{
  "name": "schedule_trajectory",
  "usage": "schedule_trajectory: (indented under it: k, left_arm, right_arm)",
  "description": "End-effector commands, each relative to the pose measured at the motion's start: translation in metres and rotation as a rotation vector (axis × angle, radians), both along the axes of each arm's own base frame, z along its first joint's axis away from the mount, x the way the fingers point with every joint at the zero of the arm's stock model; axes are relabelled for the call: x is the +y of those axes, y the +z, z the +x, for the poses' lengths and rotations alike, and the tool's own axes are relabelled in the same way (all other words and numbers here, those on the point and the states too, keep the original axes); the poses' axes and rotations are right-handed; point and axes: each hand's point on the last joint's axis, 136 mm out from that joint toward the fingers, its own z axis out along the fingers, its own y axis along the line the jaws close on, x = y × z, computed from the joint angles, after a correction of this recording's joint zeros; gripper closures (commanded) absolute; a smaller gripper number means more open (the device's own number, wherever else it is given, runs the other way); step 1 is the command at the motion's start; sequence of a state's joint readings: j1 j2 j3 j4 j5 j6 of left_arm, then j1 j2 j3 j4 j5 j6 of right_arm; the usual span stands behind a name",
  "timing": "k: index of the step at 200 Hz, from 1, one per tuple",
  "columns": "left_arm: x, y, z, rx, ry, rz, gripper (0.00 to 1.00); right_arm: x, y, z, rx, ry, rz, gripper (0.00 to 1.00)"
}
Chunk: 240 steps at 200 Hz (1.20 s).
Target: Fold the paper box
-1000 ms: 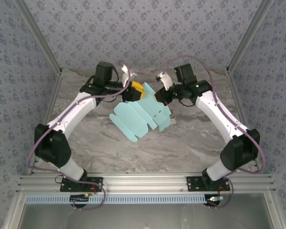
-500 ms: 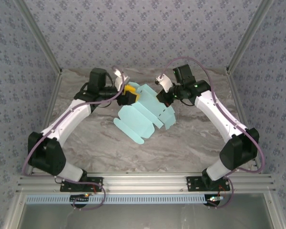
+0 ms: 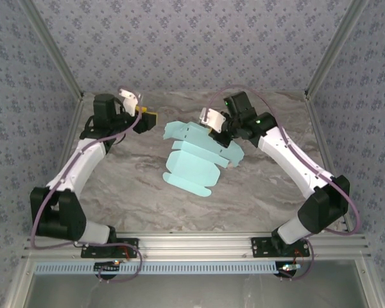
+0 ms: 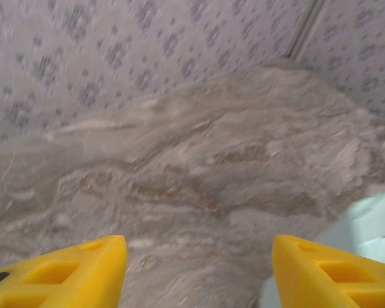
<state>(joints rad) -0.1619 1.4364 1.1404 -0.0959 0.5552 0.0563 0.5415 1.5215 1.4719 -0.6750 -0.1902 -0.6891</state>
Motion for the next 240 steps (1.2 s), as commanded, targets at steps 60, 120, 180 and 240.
schedule_trajectory:
  k: [60, 120, 180, 240]
  left_arm:
    - [0.011, -0.082, 0.018, 0.226, -0.016, 0.151, 0.41]
    - [0.013, -0.109, 0.019, 0.295, -0.01, 0.167, 0.42]
    - [0.015, -0.135, 0.018, 0.399, 0.011, 0.16, 0.45]
    - [0.024, -0.163, 0.031, 0.519, 0.09, 0.152, 0.48]
  right_arm:
    - [0.012, -0.032, 0.035, -0.349, -0.001, -0.25, 1.0]
    - [0.034, -0.062, 0.045, -0.557, 0.04, -0.345, 1.0]
    - [0.038, -0.081, 0.052, -0.691, 0.049, -0.414, 1.0]
    - [0.036, -0.095, 0.055, -0.746, 0.044, -0.469, 1.0]
